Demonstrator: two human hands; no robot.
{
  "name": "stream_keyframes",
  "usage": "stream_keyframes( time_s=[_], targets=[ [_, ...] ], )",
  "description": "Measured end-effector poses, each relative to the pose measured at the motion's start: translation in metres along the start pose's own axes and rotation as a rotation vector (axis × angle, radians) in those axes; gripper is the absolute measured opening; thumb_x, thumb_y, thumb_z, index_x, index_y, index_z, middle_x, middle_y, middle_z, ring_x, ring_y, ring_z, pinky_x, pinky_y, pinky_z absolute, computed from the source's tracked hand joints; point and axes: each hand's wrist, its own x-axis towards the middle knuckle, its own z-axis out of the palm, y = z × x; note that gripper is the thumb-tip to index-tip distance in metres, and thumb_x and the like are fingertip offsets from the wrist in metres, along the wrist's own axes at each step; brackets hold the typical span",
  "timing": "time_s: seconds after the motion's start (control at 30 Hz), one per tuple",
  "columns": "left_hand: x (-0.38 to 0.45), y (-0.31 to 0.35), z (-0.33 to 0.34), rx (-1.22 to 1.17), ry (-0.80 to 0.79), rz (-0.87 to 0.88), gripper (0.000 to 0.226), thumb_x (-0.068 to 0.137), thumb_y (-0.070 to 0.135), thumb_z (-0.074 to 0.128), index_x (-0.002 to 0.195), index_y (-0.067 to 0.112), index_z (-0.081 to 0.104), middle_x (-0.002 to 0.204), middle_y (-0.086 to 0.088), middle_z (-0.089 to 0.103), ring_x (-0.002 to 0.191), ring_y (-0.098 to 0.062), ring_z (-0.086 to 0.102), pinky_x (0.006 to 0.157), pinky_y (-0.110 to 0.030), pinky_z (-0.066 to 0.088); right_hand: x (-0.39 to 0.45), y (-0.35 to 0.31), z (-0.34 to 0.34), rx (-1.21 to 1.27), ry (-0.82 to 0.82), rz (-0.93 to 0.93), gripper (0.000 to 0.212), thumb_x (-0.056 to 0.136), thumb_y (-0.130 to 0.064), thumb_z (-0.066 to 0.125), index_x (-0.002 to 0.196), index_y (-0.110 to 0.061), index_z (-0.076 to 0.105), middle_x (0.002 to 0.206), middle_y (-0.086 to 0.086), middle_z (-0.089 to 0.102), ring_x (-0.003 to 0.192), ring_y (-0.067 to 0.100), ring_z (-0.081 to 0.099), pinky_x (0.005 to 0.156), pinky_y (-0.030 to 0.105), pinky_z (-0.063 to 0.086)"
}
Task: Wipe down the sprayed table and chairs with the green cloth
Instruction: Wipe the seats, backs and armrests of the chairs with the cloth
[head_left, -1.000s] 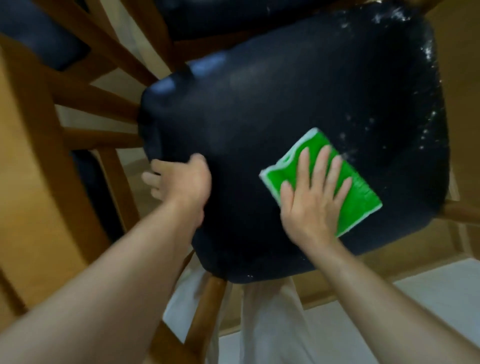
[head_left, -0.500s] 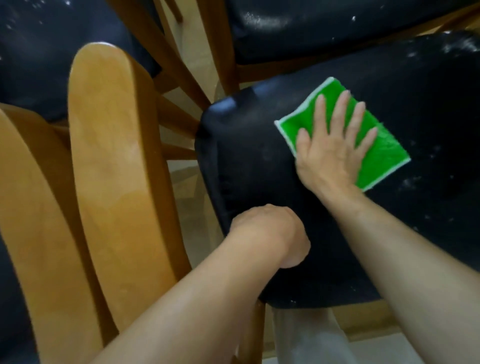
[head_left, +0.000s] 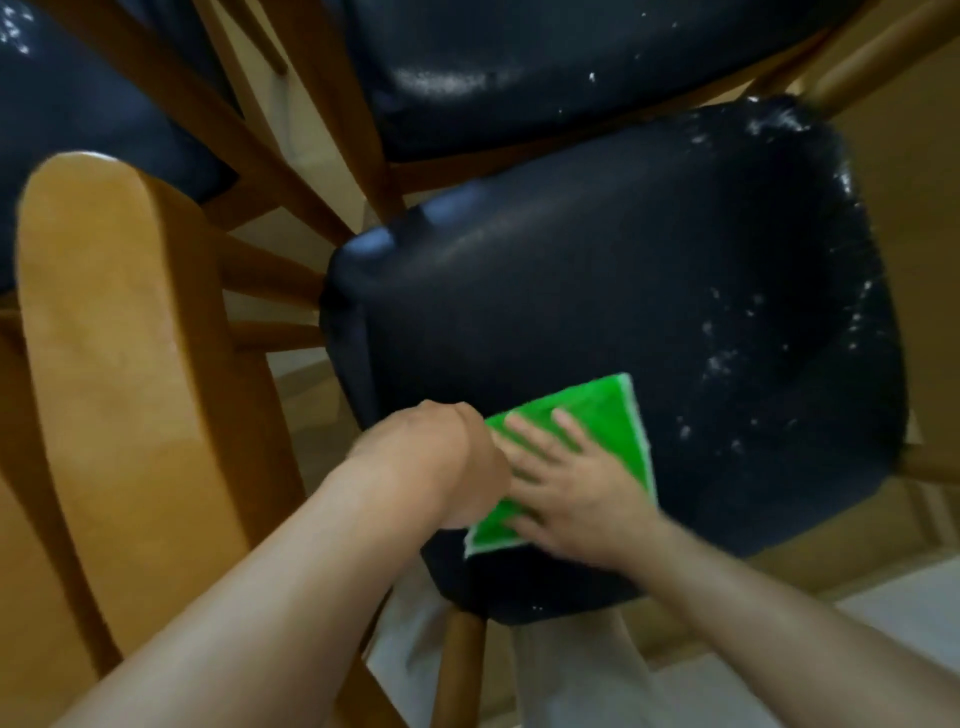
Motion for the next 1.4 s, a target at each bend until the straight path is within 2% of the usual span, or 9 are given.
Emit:
stream_keyframes(
  time_s=[0.17,0.37,0.6,0.67,0.77,1.0,1.17,1.3,1.4],
  targets=[
    [0.014,0.012,0.014,-0.028,-0.013,0.043,0.03,0.094,0.041,0.042,0.079,0.015,0.047,0.071,-0.004,0.044,0.075,-0.023,0.049,0.069,-0.031,0.044,-0.045,0.136,-0.026,0.012,-0.017,0.787,0.07,0.09,-0.059,0.029,0.152,-0.034,0.01,0.16,-0.001,-0.003,0.149,0.028,0.005,0.115,0.057,0.007],
    [0.03,0.026,0.026,0.006,-0.083,0.068,0.043,0.098,0.045,0.036,0.115,0.013,0.06,0.092,-0.003,0.052,0.08,-0.024,0.053,0.071,-0.033,0.047,-0.04,0.136,-0.026,0.165,0.16,1.345,0.067,0.098,-0.054,0.018,0.155,-0.023,0.002,0.162,0.011,-0.006,0.148,0.035,-0.004,0.113,0.066,0.007],
    [0.033,0.035,0.02,-0.087,0.091,0.051,0.033,0.094,0.037,0.046,0.094,0.008,0.063,0.084,-0.01,0.06,0.087,-0.033,0.064,0.073,-0.037,0.051,-0.021,-0.034,0.009,0.138,-0.033,1.034,0.072,0.094,-0.054,0.025,0.153,-0.014,0.017,0.159,0.022,0.014,0.143,0.047,0.015,0.108,0.068,0.014],
    [0.039,0.034,0.018,-0.051,0.1,0.045,0.033,0.094,0.037,0.045,0.093,0.009,0.063,0.083,-0.01,0.059,0.085,-0.033,0.063,0.072,-0.036,0.051,-0.03,-0.03,0.01,0.137,-0.077,0.91,0.071,0.092,-0.055,0.025,0.153,-0.019,0.019,0.159,0.017,0.017,0.143,0.043,0.02,0.108,0.066,0.017],
    [0.049,0.027,0.017,-0.021,0.077,0.01,0.031,0.095,0.04,0.043,0.09,0.014,0.06,0.084,-0.007,0.055,0.079,-0.03,0.054,0.074,-0.034,0.047,-0.051,0.039,0.006,0.059,-0.055,0.745,0.065,0.091,-0.059,0.015,0.149,-0.035,-0.004,0.16,-0.001,-0.012,0.149,0.028,0.002,0.114,0.057,0.003],
    [0.054,0.026,0.023,-0.061,0.056,-0.042,0.033,0.097,0.04,0.041,0.087,0.016,0.062,0.083,-0.006,0.057,0.069,-0.022,0.051,0.066,-0.031,0.041,-0.05,0.177,-0.026,0.151,0.202,1.27,0.067,0.097,-0.056,0.014,0.155,-0.025,0.003,0.163,0.007,-0.005,0.148,0.032,-0.004,0.115,0.062,0.004],
    [0.047,0.033,0.025,-0.112,0.088,-0.023,0.035,0.098,0.041,0.042,0.078,0.017,0.059,0.077,-0.007,0.059,0.072,-0.026,0.059,0.065,-0.033,0.047,-0.021,0.069,-0.005,0.122,0.179,1.235,0.069,0.096,-0.052,0.024,0.155,-0.018,0.011,0.161,0.016,0.003,0.147,0.04,0.005,0.112,0.065,0.009],
    [0.052,0.035,0.019,-0.135,0.159,-0.038,0.035,0.094,0.039,0.044,0.067,0.018,0.05,0.073,-0.006,0.053,0.071,-0.028,0.05,0.067,-0.033,0.04,-0.016,-0.041,0.021,0.109,0.042,0.906,0.074,0.093,-0.053,0.029,0.154,-0.016,0.009,0.16,0.017,-0.001,0.146,0.043,0.006,0.11,0.067,0.005],
    [0.059,0.034,0.019,-0.081,0.126,-0.027,0.033,0.1,0.035,0.037,0.079,0.015,0.052,0.095,-0.015,0.062,0.089,-0.036,0.059,0.073,-0.033,0.042,-0.027,-0.046,0.025,0.123,-0.007,0.702,0.071,0.092,-0.055,0.031,0.154,-0.022,0.016,0.162,0.011,0.007,0.146,0.039,0.013,0.111,0.065,0.014]
  ],
)
